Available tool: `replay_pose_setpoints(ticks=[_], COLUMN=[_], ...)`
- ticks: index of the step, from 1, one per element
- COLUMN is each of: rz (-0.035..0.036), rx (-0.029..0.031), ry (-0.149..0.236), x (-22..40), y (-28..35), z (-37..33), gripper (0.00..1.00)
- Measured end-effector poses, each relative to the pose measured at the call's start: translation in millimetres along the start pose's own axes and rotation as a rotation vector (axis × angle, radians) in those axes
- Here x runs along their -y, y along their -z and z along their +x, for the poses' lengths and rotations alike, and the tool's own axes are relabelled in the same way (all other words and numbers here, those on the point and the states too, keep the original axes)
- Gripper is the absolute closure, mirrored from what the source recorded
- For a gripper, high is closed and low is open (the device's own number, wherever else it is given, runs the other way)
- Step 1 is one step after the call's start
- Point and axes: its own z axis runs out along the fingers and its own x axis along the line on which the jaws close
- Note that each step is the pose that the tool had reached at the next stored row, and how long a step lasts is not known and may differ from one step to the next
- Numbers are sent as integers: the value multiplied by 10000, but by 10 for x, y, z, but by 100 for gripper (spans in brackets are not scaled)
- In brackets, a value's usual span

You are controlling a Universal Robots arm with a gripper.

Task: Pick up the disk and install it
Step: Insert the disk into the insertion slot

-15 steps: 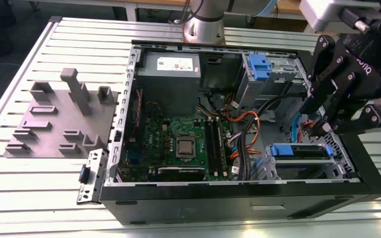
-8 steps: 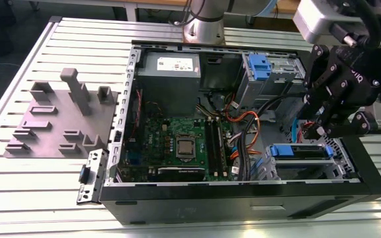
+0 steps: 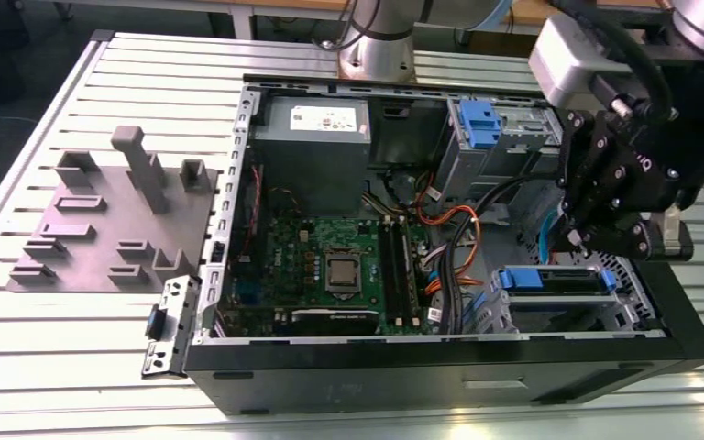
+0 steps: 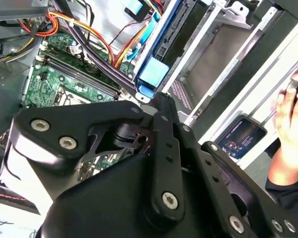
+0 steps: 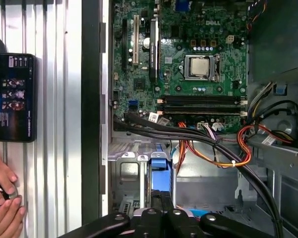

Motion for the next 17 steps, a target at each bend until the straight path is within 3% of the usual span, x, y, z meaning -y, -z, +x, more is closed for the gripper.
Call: replay_pose_setpoints(ticks=[17], rz=[0], rx=[-2], ry=[0], x=[-4], y=[-309], z=[2], gripper=[89])
